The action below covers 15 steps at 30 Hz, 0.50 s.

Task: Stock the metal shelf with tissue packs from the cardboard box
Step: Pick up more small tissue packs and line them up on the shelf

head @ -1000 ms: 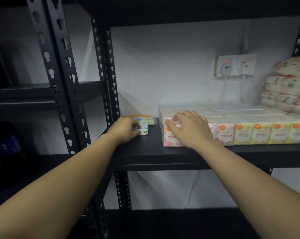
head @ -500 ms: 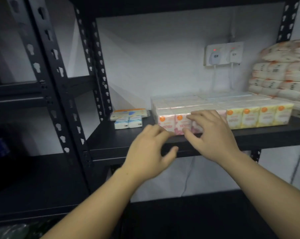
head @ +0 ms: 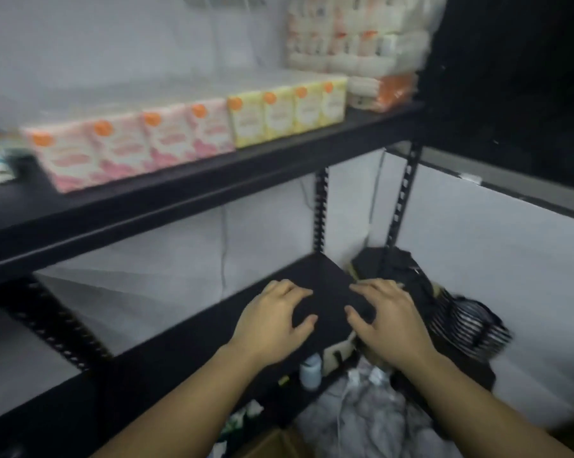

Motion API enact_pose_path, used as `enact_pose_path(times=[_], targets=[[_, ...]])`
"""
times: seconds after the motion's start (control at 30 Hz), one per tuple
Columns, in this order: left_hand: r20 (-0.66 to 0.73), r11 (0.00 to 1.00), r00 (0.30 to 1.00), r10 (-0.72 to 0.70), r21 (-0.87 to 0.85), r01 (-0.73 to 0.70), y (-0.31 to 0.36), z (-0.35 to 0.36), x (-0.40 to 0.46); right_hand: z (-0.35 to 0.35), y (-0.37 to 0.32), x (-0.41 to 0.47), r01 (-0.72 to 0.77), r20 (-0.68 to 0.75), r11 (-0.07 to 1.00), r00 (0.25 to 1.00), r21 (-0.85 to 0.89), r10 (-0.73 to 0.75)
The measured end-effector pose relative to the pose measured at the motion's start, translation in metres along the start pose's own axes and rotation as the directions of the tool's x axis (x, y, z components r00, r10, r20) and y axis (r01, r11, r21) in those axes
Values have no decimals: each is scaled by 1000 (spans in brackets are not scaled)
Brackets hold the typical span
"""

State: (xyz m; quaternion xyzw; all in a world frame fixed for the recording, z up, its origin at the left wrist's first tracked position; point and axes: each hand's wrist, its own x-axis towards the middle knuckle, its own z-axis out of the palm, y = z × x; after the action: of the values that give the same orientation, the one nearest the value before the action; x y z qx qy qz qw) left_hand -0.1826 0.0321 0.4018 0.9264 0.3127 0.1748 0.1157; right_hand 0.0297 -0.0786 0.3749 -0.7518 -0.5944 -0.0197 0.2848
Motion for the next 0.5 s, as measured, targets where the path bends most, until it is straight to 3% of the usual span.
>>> enact_pose_path(times=[0.17, 0.33, 0.5], targets=[[202, 989, 978, -44, -131, 71, 12, 102, 17, 33, 102, -52, -257, 92, 966, 963, 9, 255], [391, 962, 911, -130, -171, 211, 15, 217, 25, 86, 192, -100, -520, 276, 854, 818, -18, 504], [546, 928, 824, -151, -208, 308, 1, 344, 38, 160, 274, -120, -652, 405, 759, 697, 14, 591]])
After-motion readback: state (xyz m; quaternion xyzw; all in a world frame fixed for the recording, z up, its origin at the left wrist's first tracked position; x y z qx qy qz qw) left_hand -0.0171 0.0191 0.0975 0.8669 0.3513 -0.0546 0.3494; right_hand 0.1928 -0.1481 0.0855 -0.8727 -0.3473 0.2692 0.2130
